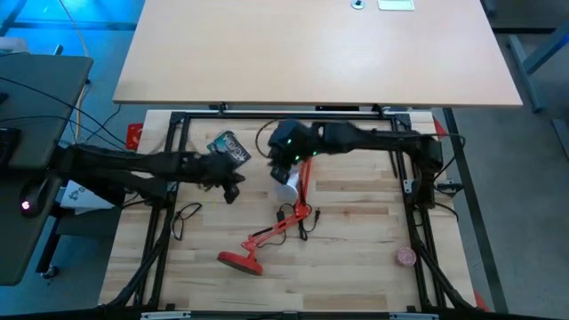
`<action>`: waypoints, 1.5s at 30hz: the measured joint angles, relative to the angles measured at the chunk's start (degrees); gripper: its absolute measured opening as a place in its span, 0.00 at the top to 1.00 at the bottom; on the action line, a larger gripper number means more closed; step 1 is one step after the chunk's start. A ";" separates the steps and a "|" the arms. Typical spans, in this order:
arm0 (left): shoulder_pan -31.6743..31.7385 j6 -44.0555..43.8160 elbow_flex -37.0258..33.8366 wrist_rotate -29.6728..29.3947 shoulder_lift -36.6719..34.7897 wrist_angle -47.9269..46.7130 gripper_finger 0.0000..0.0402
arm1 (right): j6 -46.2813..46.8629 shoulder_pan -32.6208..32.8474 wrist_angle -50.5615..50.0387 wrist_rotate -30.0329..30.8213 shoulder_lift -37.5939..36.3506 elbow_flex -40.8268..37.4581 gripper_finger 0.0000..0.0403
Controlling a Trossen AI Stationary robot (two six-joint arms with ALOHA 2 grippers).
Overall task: Screw lightbulb
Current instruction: Return to Home Position
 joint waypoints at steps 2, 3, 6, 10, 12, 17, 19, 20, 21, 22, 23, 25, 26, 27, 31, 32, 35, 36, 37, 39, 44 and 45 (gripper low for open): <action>-0.01 1.61 0.25 -0.47 -5.56 1.42 0.98 | -2.33 -0.04 -8.09 3.93 -0.91 5.23 0.76; -0.01 1.74 0.30 -1.22 -8.57 2.93 0.99 | -3.16 -0.08 -12.12 5.96 -1.39 7.85 0.81; -0.01 -0.07 -1.72 -5.24 -17.35 9.73 0.99 | -3.95 -0.15 -21.56 9.86 -3.80 13.57 0.97; -0.85 -4.51 -11.92 -8.87 -26.13 27.72 1.00 | 1.95 0.42 -29.00 15.29 -10.70 12.98 0.99; -1.69 -5.24 -17.94 -8.46 -28.80 36.41 1.00 | 6.03 1.39 -32.34 18.87 -14.65 9.54 0.99; -3.77 -8.12 -28.76 -8.96 -30.84 47.20 1.00 | 21.96 3.40 -37.39 21.15 -28.62 -1.82 1.00; -4.14 -7.32 -31.23 -9.00 -30.81 50.57 1.00 | 28.05 4.49 -36.19 23.21 -34.39 -6.05 1.00; -4.18 -7.01 -32.19 -9.06 -30.83 51.70 1.00 | 30.73 5.14 -34.89 24.25 -37.11 -7.96 1.00; -4.20 -6.67 -33.02 -9.09 -30.85 51.83 1.00 | 33.02 5.73 -33.37 25.34 -39.58 -9.52 1.00; -4.20 -6.08 -33.84 -9.09 -30.85 51.61 1.00 | 34.77 6.38 -31.79 26.31 -42.07 -11.03 1.00; -4.19 -5.25 -34.72 -9.06 -30.77 51.58 1.00 | 35.77 7.02 -30.03 27.56 -44.62 -12.47 1.00; -3.83 -5.02 -36.94 -8.99 -30.83 51.99 1.00 | 36.91 8.41 -26.65 30.71 -48.96 -15.58 1.00; -3.52 -6.29 -37.62 -8.92 -30.76 50.72 1.00 | 37.73 9.12 -25.32 32.08 -50.90 -17.44 1.00; -3.15 -7.23 -37.62 -8.62 -30.66 49.06 1.00 | 38.47 9.77 -23.84 33.25 -52.82 -19.60 1.00; -2.04 -7.40 -37.58 -2.35 -30.54 50.58 1.00 | 40.98 12.36 -14.95 34.06 -59.18 -30.55 1.00; -1.92 -7.29 -37.59 -1.32 -30.55 50.59 1.00 | 41.09 13.08 -11.77 33.79 -60.50 -33.89 1.00; -1.76 -7.41 -37.60 -1.03 -30.57 50.33 1.00 | 41.59 14.78 -1.99 33.18 -63.59 -44.30 1.00; -1.75 -7.65 -37.60 -1.03 -30.55 50.02 1.00 | 41.69 14.89 1.53 33.15 -64.46 -47.68 1.00; -1.73 -7.81 -37.60 -1.05 -30.53 49.80 1.00 | 41.13 14.75 5.41 32.97 -65.32 -51.06 1.00; -1.73 -7.74 -37.60 -1.03 -30.55 49.74 1.00 | 39.27 14.00 12.81 32.34 -66.90 -57.43 1.00; -1.73 -7.74 -37.60 -1.02 -30.53 49.56 1.00 | 29.17 8.98 35.13 23.81 -71.15 -71.60 1.00; -1.73 -7.74 -37.60 -1.02 -30.53 49.53 1.00 | 27.22 7.21 38.69 21.20 -72.02 -74.30 1.00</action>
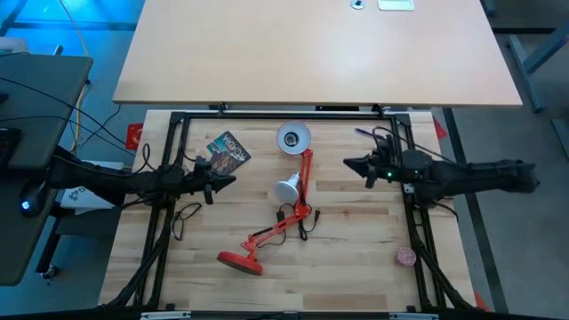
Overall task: Screw lightbulb
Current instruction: Return to Home Position
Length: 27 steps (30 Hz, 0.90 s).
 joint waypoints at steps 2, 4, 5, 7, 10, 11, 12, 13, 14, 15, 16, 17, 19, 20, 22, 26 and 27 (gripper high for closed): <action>0.00 0.00 0.00 0.00 0.00 -0.02 1.00 | -2.08 -3.87 5.08 -5.53 -1.55 -4.66 1.00; 0.00 0.00 0.00 0.00 0.00 -0.04 1.00 | -3.65 -7.58 7.62 -11.52 -3.23 -8.54 1.00; 0.00 0.00 0.00 0.00 0.00 -0.04 1.00 | -4.61 -9.26 8.78 -14.65 -4.06 -10.27 1.00; 0.00 0.00 0.00 0.00 0.00 -0.04 1.00 | -6.03 -11.46 11.15 -20.13 -5.59 -13.56 1.00; 0.00 -0.01 0.00 0.00 0.00 -0.07 1.00 | -8.24 -12.90 15.16 -24.06 -7.84 -17.94 1.00; 0.00 0.00 0.00 0.00 0.00 -0.08 1.00 | -8.33 -13.02 16.57 -23.97 -8.65 -19.39 1.00; 0.00 0.00 0.00 0.00 0.00 -0.08 1.00 | -8.23 -13.02 18.07 -23.57 -9.52 -21.06 1.00; 0.00 0.00 0.00 0.00 0.00 -0.08 1.00 | -7.72 -13.02 19.50 -23.23 -10.35 -22.77 1.00; 0.00 0.00 0.00 0.00 0.00 -0.08 1.00 | -6.80 -13.01 20.73 -22.94 -11.16 -24.52 1.00; 0.00 -0.03 0.00 0.01 -0.02 -0.10 1.00 | -6.25 -13.00 19.57 -22.53 -11.82 -24.60 1.00; 0.00 -0.01 0.00 0.05 0.00 -0.14 1.00 | -6.68 -12.91 17.62 -22.13 -12.51 -24.51 1.00; -0.01 -0.03 0.00 0.04 0.00 -0.26 1.00 | -7.59 -12.75 16.22 -21.71 -12.92 -24.61 1.00; 0.00 -0.02 0.00 0.04 0.02 -0.34 1.00 | -9.42 -12.42 12.56 -21.41 -13.26 -24.62 1.00; 0.00 -0.02 0.00 0.05 0.02 -0.32 1.00 | -9.78 -12.34 9.35 -21.26 -13.24 -24.62 1.00; 0.00 -0.02 0.00 0.04 0.00 -0.43 1.00 | -11.11 -12.37 0.29 -19.86 -12.88 -24.62 1.00; -0.04 -0.02 0.00 0.04 0.04 -1.06 1.00 | -14.17 -12.33 -3.47 -15.58 -10.49 -24.18 1.00; -0.04 -0.02 0.02 -0.05 0.07 -1.22 1.00 | -14.43 -12.39 -3.24 -15.41 -10.21 -24.18 1.00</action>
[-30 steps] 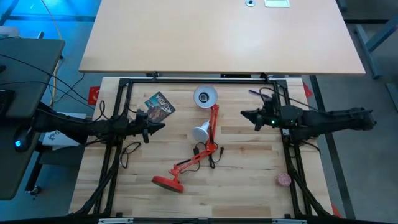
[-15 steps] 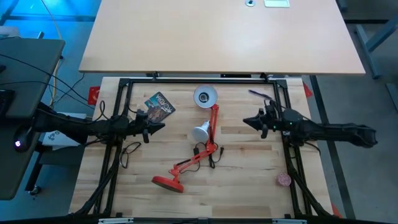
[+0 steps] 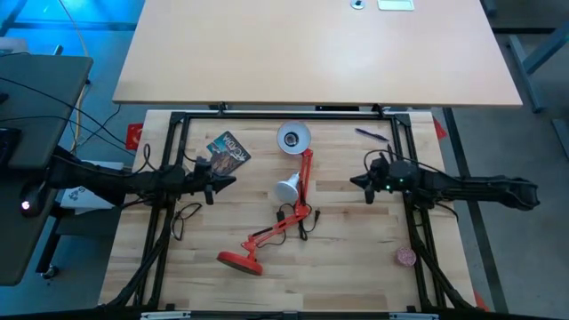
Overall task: Screw lightbulb
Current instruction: Return to Home Position
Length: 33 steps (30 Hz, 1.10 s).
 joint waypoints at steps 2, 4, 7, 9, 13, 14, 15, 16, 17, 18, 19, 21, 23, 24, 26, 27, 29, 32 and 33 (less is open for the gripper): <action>0.00 0.00 0.00 -0.08 0.11 -0.39 1.00 | -0.50 0.00 -0.48 -0.01 0.21 0.00 1.00; 0.00 0.00 0.00 -0.10 0.18 -0.83 1.00 | -0.61 0.00 -1.08 -0.24 0.19 0.00 1.00; 0.00 0.00 0.00 -0.10 0.22 -0.64 1.00 | -0.43 0.00 -1.23 -0.40 0.17 0.00 1.00; 0.00 0.00 0.00 -0.10 0.22 -0.64 1.00 | -0.43 0.14 -1.42 -0.44 -0.41 0.00 1.00; -0.04 0.00 0.00 -0.10 -1.81 -3.49 1.00 | -0.42 0.26 -1.47 -0.63 -4.90 0.00 1.00; -0.04 0.00 0.00 -0.08 -3.62 -5.02 1.00 | -0.42 0.26 -1.40 -0.63 -6.71 0.00 1.00; -0.04 0.00 0.04 -0.08 -6.11 -7.93 1.00 | -0.42 0.26 -1.40 -0.63 -8.69 0.00 1.00; -0.04 0.00 0.04 -0.10 -8.85 -11.64 1.00 | -0.42 0.26 -1.38 -0.63 -10.81 0.00 1.00; 0.14 0.00 0.04 -0.09 -11.60 -15.41 1.00 | -0.42 0.26 -1.40 -0.64 -13.20 0.00 1.00; 0.31 -0.01 0.04 -0.12 -14.27 -19.86 1.00 | -0.42 0.26 -1.36 -0.66 -15.84 0.00 1.00; 0.67 0.10 0.07 0.37 -16.41 -22.00 1.00 | -0.42 0.26 -1.29 -0.63 -18.58 0.00 1.00; 1.31 0.34 0.09 2.30 -19.74 -22.13 1.00 | -0.42 0.26 -0.65 -0.77 -24.43 -0.21 1.00; 1.73 0.42 0.07 3.74 -23.29 -22.38 1.00 | -0.34 -0.03 2.25 -1.17 -27.26 -0.43 1.00; 2.03 0.42 0.07 4.33 -24.90 -22.36 1.00 | -0.39 -0.04 4.91 -1.18 -27.26 -0.42 1.00; 2.35 0.42 0.07 5.20 -27.98 -22.66 1.00 | -0.40 0.32 8.01 -1.18 -27.26 -0.44 1.00; 2.45 0.42 0.07 5.70 -29.54 -22.70 1.00 | -0.41 0.39 8.93 -1.45 -27.26 -0.44 1.00; 2.46 0.43 0.09 5.97 -31.15 -22.46 1.00 | -0.40 0.38 9.50 -1.50 -27.26 -0.44 1.00; 1.67 0.44 0.04 5.98 -30.94 -22.75 1.00 | -0.42 0.37 8.81 -1.48 -26.97 -0.44 1.00; 1.30 0.46 0.04 6.18 -30.82 -22.77 1.00 | -0.42 0.37 8.30 -1.51 -26.96 -0.44 1.00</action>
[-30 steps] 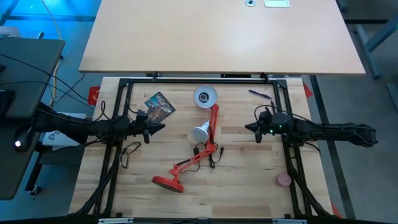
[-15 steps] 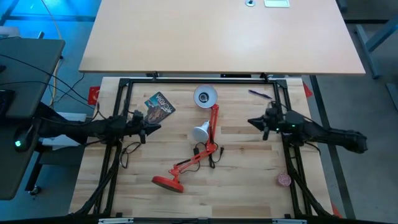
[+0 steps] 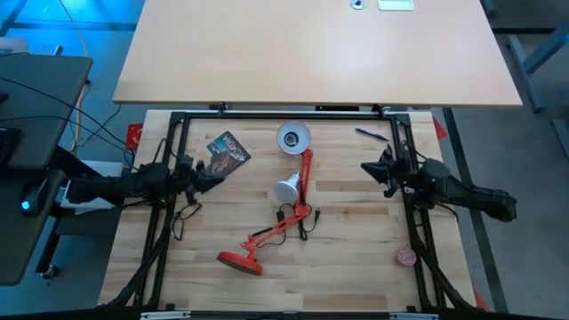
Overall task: Screw lightbulb
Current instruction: Return to Home Position
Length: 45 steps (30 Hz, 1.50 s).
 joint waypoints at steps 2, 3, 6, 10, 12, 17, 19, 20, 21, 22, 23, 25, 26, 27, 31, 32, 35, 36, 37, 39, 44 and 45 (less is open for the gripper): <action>-0.65 -0.02 0.00 0.50 -0.27 -0.04 1.00 | 0.02 0.00 -1.10 0.02 0.02 0.00 1.00; -0.94 -0.01 0.00 0.48 -0.30 0.19 1.00 | 0.00 0.00 -1.62 0.02 0.00 0.00 1.00; -1.48 -0.01 -0.02 0.67 -0.22 0.05 1.00 | 0.00 0.00 -2.79 0.02 0.04 -0.02 1.00; -1.60 -0.02 -0.02 0.71 -0.19 0.00 1.00 | 0.01 0.00 -4.42 0.02 0.07 -0.02 1.00; -1.58 0.00 -0.02 0.76 -0.15 -0.02 1.00 | 0.00 0.00 -4.51 0.02 0.07 -0.02 1.00; -1.58 -0.02 -0.02 0.76 -0.15 -0.02 1.00 | 0.01 0.00 -4.87 0.02 0.07 -0.02 1.00; -1.58 0.00 -0.02 0.76 -0.15 -0.02 1.00 | 0.00 0.00 -4.97 0.02 0.07 -0.02 1.00; -1.59 0.00 -0.02 0.76 -0.15 -0.02 1.00 | 0.02 0.00 -5.14 0.02 0.07 -0.02 1.00; -1.58 -0.02 -0.02 0.78 -0.15 -0.02 1.00 | 0.00 0.00 -5.37 0.02 0.07 -0.02 1.00; -1.58 0.00 -0.02 0.78 -0.15 -0.02 1.00 | 0.00 0.00 -5.47 0.02 0.07 -0.04 1.00; -1.58 -0.02 -0.02 0.78 -0.15 -0.04 1.00 | 0.01 0.00 -5.67 0.02 0.09 -0.04 1.00; -1.58 -0.01 -0.02 0.78 -0.15 -0.02 1.00 | 0.00 0.00 -6.19 0.02 0.09 -0.04 1.00; -1.58 0.00 -0.02 0.77 -0.15 -0.03 1.00 | 0.01 0.00 -6.49 0.02 0.09 -0.04 1.00; -1.58 -0.01 -0.02 0.77 -0.15 -0.04 1.00 | 0.01 0.00 -6.87 0.02 0.09 -0.04 1.00; -1.58 0.00 -0.02 0.78 -0.15 -0.04 1.00 | 0.01 0.00 -8.02 0.02 0.09 -0.04 1.00; -1.58 0.00 -0.02 0.76 -0.15 -0.04 1.00 | 0.02 0.00 -8.28 0.02 0.09 -0.04 1.00; -1.58 0.00 -0.02 0.76 -0.15 -0.04 1.00 | 0.02 0.00 -8.32 0.02 0.09 -0.04 1.00; -1.58 -0.01 -0.02 0.76 -0.15 -0.04 1.00 | 0.01 0.00 -8.32 0.02 0.11 -0.04 1.00; -1.60 0.00 -0.02 0.76 -0.15 -0.04 1.00 | 0.00 0.00 -8.32 0.02 0.11 -0.04 1.00; -1.59 0.00 -0.02 0.76 -0.15 -0.04 1.00 | 0.00 0.00 -8.30 0.02 0.10 -0.04 1.00; -1.59 -0.01 -0.02 0.76 -0.15 -0.04 1.00 | 0.02 0.00 -8.30 0.02 0.11 -0.04 1.00; -1.59 -0.01 -0.02 0.76 -0.15 -0.04 1.00 | 0.01 0.00 -8.28 0.02 0.11 -0.04 1.00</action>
